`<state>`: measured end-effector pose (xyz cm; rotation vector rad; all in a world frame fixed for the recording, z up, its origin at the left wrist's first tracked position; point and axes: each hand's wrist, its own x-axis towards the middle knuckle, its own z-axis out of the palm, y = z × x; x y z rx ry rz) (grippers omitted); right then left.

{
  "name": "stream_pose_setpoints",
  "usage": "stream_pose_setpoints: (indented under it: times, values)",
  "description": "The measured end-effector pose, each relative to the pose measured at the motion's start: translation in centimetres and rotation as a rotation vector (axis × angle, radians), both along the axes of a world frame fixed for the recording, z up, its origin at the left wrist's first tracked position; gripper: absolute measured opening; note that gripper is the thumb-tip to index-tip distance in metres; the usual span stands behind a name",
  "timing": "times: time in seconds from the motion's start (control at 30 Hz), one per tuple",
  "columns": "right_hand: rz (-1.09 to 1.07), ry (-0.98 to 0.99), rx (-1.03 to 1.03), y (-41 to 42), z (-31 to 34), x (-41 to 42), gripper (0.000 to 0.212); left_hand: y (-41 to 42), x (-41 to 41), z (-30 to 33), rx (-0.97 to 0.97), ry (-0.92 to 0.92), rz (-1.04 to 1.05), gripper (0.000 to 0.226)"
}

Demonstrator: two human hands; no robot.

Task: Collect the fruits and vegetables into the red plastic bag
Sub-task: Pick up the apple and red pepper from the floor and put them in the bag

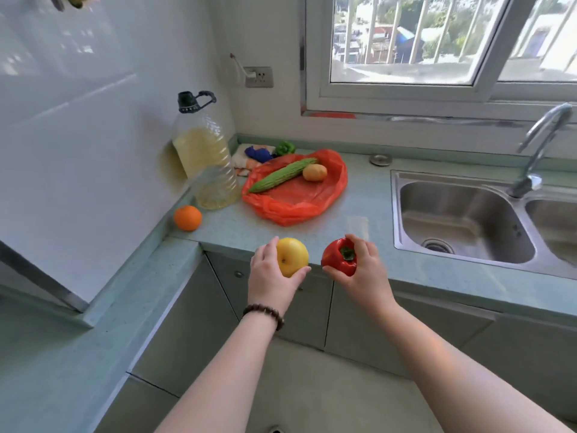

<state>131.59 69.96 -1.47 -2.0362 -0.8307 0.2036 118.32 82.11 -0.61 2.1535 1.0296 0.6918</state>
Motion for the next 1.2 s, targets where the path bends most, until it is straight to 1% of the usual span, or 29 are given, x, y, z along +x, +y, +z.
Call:
stream_pose_setpoints:
  times: [0.2,0.43,0.63,0.77,0.83,0.93,1.0,1.2]
  values:
    - [-0.032,-0.022,0.009,8.7,1.6,2.8,0.073,9.5,3.4,1.3,0.029,0.028,-0.031,0.085]
    - [-0.029,0.004,-0.018,14.7,0.8,7.4,0.074,16.5,7.8,0.6,-0.013,0.06,-0.013,0.086]
    - [0.01,0.036,-0.043,20.3,-1.5,13.6,0.075,21.1,12.4,-1.3,-0.068,0.092,0.042,0.089]
    - [0.054,0.036,-0.042,24.8,-2.5,18.4,0.076,24.0,16.0,-1.9,-0.111,0.106,0.144,0.094]
    - [0.087,-0.013,-0.074,26.9,-2.9,20.5,0.076,25.5,17.9,-2.4,-0.107,0.135,0.193,0.092]
    - [0.137,-0.046,-0.146,29.9,-3.2,23.1,0.082,27.2,20.6,-3.0,-0.099,0.198,0.205,0.089]
    - [0.17,-0.057,-0.211,31.5,-3.6,24.4,0.086,28.1,21.9,-3.5,-0.101,0.246,0.187,0.088]
    - [0.279,-0.151,-0.348,34.3,-5.0,26.5,0.085,30.0,24.4,-5.0,-0.161,0.334,0.103,0.084]
